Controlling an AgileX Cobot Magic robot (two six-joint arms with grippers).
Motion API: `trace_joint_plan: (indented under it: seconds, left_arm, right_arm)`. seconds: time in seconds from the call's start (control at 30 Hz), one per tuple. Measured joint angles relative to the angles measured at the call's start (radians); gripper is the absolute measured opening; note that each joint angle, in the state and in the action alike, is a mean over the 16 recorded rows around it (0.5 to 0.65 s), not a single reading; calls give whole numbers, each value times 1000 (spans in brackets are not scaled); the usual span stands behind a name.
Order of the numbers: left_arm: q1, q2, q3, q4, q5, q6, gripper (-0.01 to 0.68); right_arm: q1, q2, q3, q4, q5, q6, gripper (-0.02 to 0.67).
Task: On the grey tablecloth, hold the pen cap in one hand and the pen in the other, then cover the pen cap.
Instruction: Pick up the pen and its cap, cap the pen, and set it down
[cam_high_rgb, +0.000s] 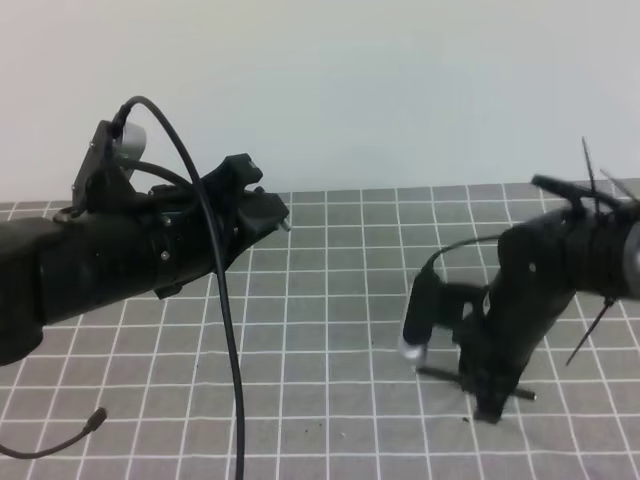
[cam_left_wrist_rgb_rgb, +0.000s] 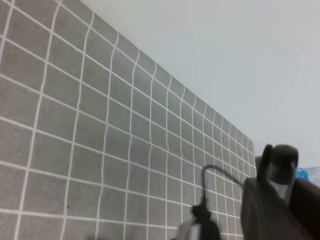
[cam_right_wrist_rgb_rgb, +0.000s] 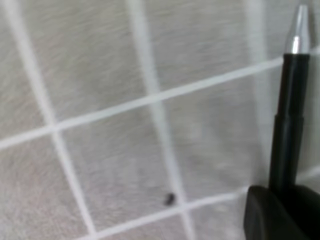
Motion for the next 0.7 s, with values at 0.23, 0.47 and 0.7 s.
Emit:
trace_joint_plan:
  seconds: [0.23, 0.47, 0.7]
  left_arm:
    - [-3, -5, 1, -6, -48, -24, 0]
    - [-49, -26, 1, -7, -134, -32, 0]
    - [-141, -73, 0, -15, -255, 18, 0]
  right_arm:
    - [19, -95, -65, 113, 55, 132, 78]
    - [67, -185, -104, 301, 114, 220, 78]
    - [107, -254, -111, 400, 149, 271, 78]
